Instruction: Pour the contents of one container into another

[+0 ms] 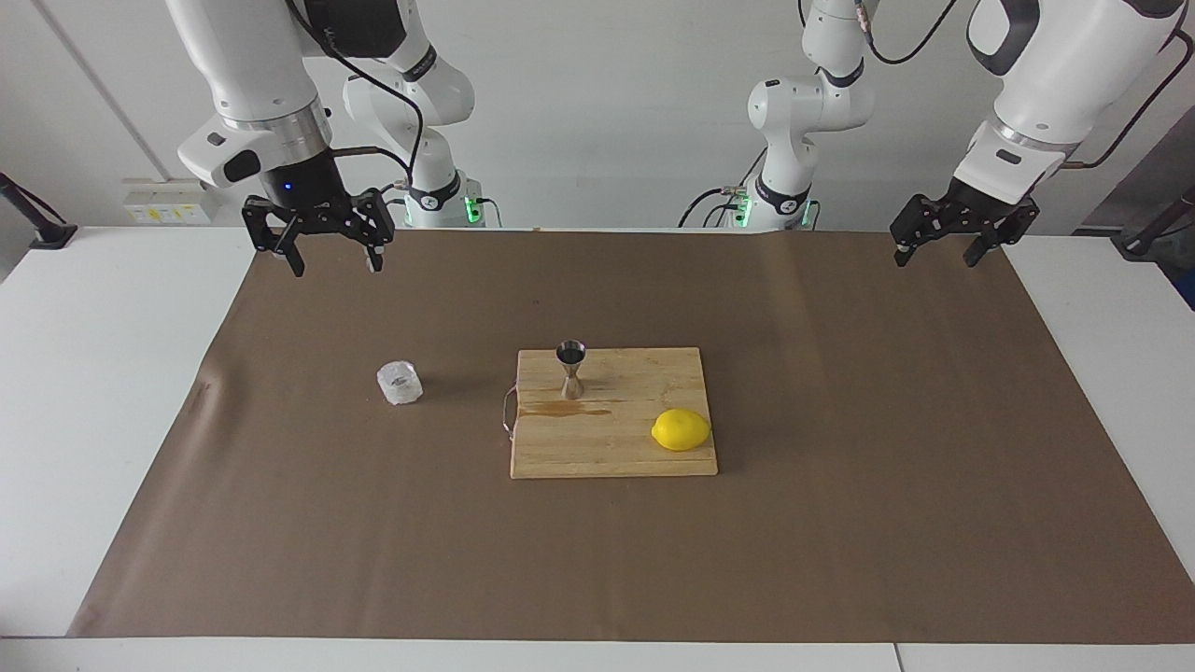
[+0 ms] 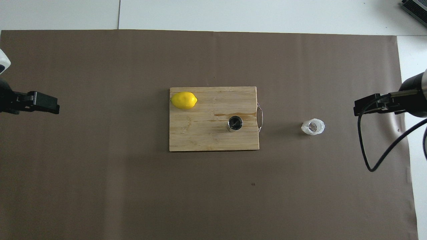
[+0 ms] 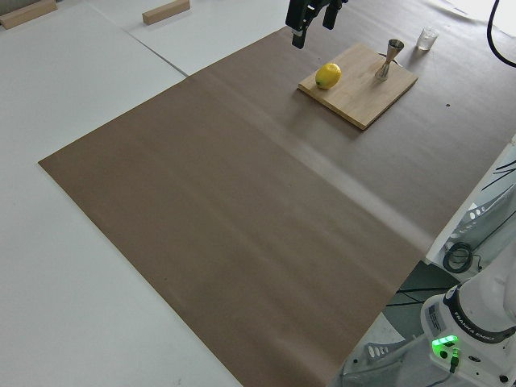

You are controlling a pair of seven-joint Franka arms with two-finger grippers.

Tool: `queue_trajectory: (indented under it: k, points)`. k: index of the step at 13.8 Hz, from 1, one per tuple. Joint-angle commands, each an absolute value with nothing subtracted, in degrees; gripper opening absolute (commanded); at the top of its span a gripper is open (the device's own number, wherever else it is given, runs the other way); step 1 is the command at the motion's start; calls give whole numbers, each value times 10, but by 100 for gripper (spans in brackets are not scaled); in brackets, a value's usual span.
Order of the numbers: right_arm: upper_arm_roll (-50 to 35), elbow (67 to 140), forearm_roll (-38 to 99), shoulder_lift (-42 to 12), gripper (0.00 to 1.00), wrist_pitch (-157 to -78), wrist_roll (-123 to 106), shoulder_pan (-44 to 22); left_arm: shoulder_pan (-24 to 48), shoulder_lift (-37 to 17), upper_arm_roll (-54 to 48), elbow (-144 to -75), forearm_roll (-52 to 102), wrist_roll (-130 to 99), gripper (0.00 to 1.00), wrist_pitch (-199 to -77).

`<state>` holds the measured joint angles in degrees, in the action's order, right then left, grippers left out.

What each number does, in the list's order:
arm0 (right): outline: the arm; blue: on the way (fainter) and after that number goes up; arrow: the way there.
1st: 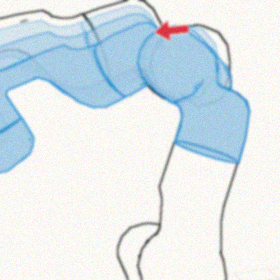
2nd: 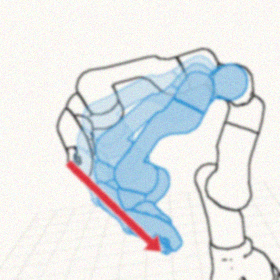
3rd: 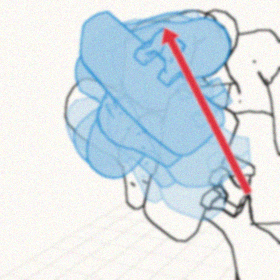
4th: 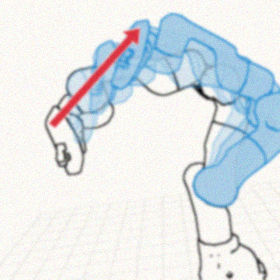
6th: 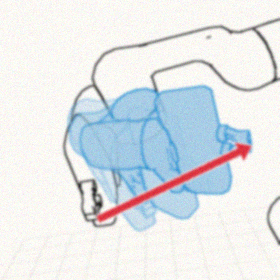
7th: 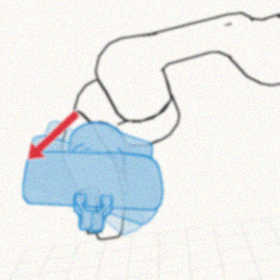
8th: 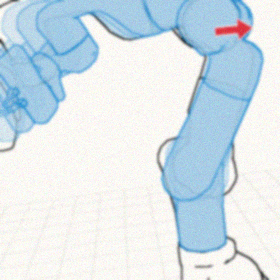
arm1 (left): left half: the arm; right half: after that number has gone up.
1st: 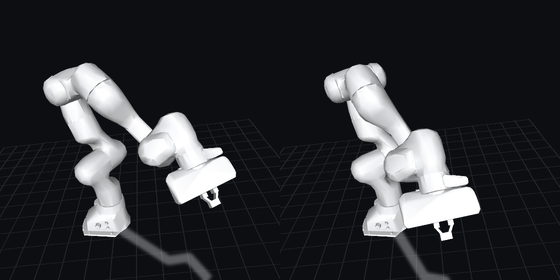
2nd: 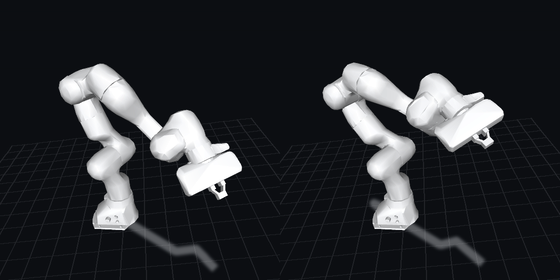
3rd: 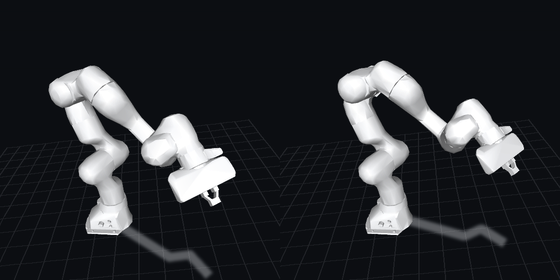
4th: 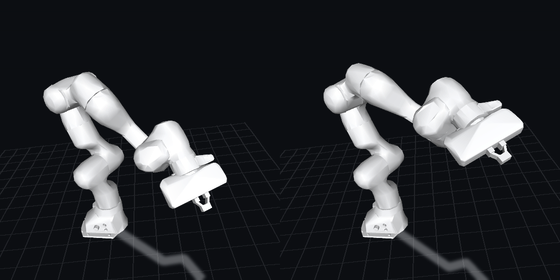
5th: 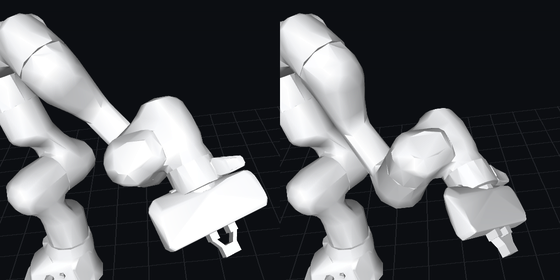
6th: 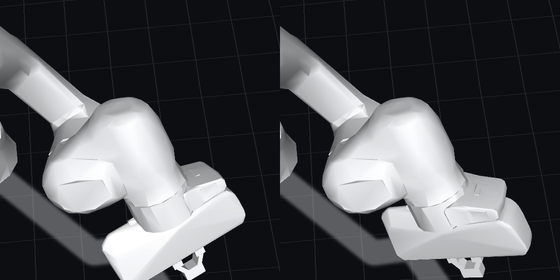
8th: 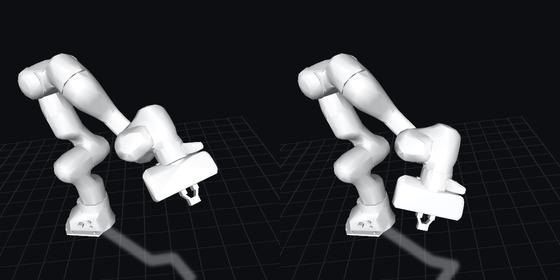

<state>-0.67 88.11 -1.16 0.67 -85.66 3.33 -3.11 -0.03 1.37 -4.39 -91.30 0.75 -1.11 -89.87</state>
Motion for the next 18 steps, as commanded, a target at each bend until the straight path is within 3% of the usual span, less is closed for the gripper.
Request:
queue_trajectory:
  k: [1,3,18]
  points:
    - [-11,934,-17,44,100,-869,54,-27,-4,27,-45,-927,12,-8,100,-896]
    - [-10,937,-17,45,100,-896,53,-26,-4,27,-45,-927,12,-8,100,-896]
    - [-11,939,-11,46,100,-892,88,-26,-4,28,-45,-927,12,-8,100,-896]
